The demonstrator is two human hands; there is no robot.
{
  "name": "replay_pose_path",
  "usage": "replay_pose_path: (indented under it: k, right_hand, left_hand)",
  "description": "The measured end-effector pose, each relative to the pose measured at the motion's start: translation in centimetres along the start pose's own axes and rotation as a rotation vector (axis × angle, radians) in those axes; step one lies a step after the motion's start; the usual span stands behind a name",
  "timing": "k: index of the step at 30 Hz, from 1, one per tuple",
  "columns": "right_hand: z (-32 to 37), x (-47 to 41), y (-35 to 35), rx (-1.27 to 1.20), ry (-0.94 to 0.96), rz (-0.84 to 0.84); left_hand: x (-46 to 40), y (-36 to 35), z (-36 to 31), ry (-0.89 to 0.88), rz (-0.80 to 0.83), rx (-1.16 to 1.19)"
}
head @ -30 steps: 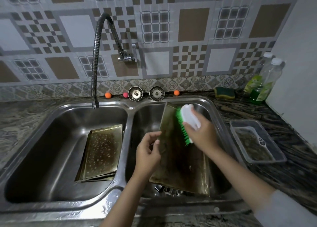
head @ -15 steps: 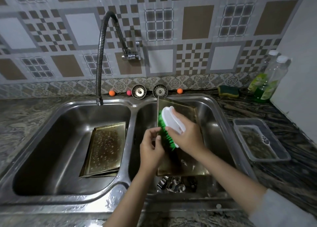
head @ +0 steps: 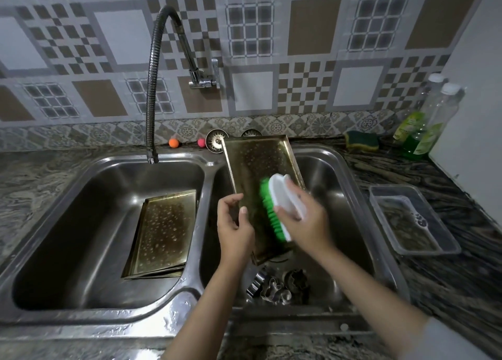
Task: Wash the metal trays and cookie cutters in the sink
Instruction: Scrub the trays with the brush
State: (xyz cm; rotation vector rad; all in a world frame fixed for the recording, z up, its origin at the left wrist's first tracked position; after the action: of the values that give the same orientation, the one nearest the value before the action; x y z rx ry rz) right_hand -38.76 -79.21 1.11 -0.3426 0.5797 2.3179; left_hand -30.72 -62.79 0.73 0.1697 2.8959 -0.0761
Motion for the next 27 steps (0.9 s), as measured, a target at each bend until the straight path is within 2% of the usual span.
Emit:
replay_pose_path:
  k: [3, 6, 9, 14, 17, 22, 24, 27]
  right_hand:
    - [-1.0, -2.8, 1.9, 0.052, -0.136, -0.144]
    - [2.3, 0.2, -1.0, -0.030, -0.024, 0.015]
    - [2.3, 3.4, -1.5, -0.077, 0.063, 0.141]
    - [-1.8, -3.4, 2.3, 0.079, -0.095, -0.089]
    - [1.4, -3.6, -0.2, 0.069, -0.033, -0.031]
    - [2.4, 3.3, -2.3, -0.059, 0.004, 0.091]
    - [1.8, 2.3, -1.5, -0.058, 0.010, 0.050]
    - [0.9, -4.0, 0.5, 0.052, -0.037, -0.099]
  left_hand:
    - [1.1, -1.6, -0.3, 0.007, 0.069, 0.031]
    - [0.2, -1.4, 0.3, 0.053, 0.026, 0.073]
    - [-0.9, 0.3, 1.1, 0.087, -0.052, 0.096]
    - [1.1, -1.2, 1.9, 0.107, 0.100, 0.065]
    - [1.6, -2.5, 1.9, 0.125, 0.149, 0.058]
    - [-0.9, 0.2, 2.4, 0.169, 0.021, 0.079]
    - [-1.2, 0.3, 1.7, 0.116, 0.031, 0.055]
    - [0.2, -1.4, 0.4, 0.074, 0.119, 0.033]
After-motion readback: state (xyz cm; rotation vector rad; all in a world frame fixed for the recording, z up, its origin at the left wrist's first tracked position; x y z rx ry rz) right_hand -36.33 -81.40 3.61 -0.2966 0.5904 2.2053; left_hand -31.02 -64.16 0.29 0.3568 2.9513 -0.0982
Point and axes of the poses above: each hand's wrist, its own x-axis away from the middle knuckle, its own y-axis out of the back of the hand, z = x × y, the point moved 9 cm from there along -x, towards the middle knuckle, and after that the axes turned 3 degrees about -z, right-handed, at the moved point
